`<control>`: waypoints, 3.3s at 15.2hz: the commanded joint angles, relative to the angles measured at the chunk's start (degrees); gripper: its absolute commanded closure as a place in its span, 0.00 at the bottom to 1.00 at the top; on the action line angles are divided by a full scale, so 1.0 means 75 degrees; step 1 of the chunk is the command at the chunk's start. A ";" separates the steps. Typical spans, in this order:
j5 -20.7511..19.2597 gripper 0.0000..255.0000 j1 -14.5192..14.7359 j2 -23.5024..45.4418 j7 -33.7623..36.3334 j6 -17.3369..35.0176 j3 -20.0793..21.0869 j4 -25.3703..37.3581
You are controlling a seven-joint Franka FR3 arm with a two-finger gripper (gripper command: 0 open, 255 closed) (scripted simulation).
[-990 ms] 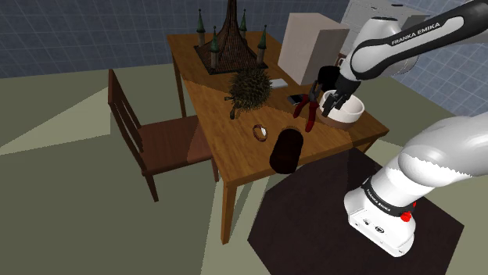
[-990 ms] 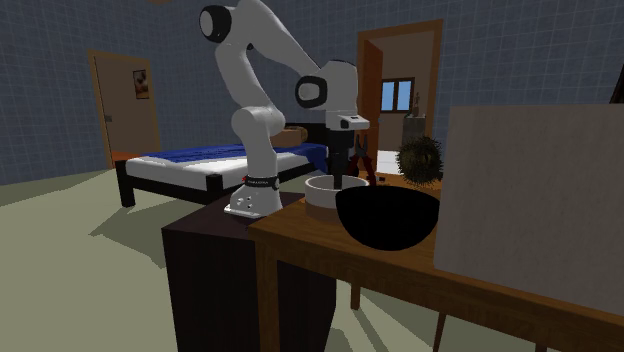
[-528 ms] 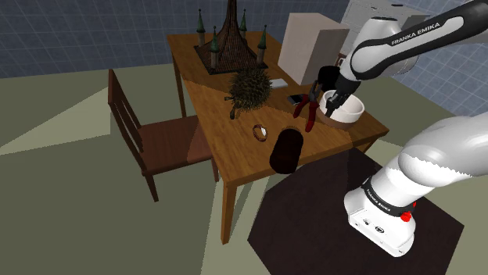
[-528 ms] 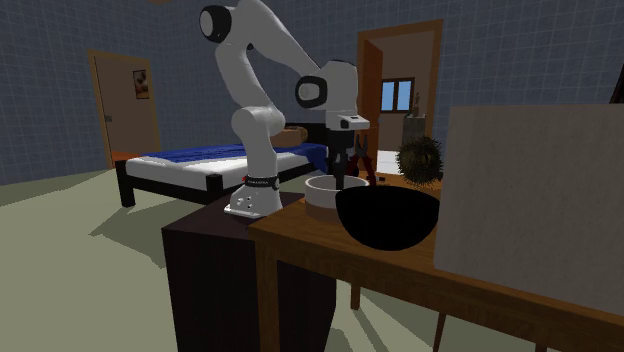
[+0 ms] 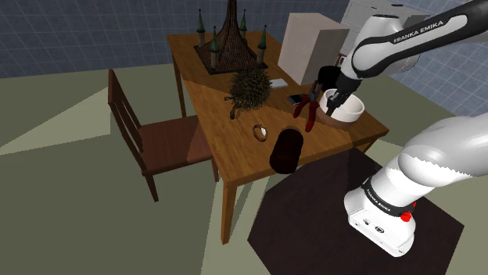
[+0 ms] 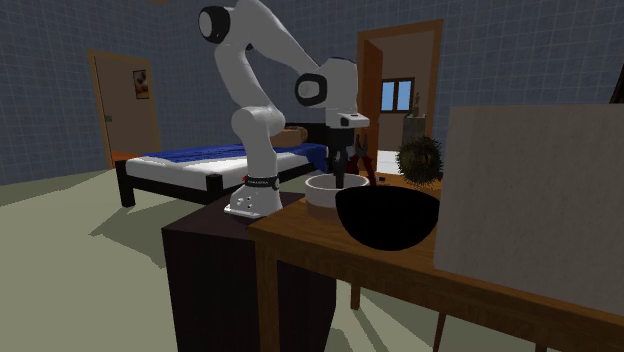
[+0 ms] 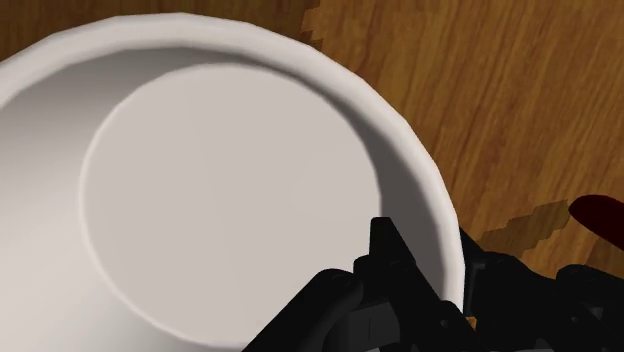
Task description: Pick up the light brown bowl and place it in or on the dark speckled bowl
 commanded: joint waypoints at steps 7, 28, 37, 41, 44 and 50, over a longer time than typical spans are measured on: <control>0.0041 1.00 -0.0032 -0.0705 0.0071 -0.1107 0.0192 0.0407; 0.0280 1.00 0.0017 -0.1654 0.0125 -0.3653 0.0590 0.2010; 0.0342 1.00 0.0115 0.0060 -0.0669 -0.3619 -0.0112 0.3737; 0.0593 1.00 0.0198 0.1239 -0.1266 -0.3587 -0.0580 0.4880; 0.0908 1.00 0.0228 0.2156 -0.1757 -0.3656 -0.0909 0.5823; 0.1258 1.00 0.0183 0.2969 -0.2191 -0.3365 -0.1143 0.6271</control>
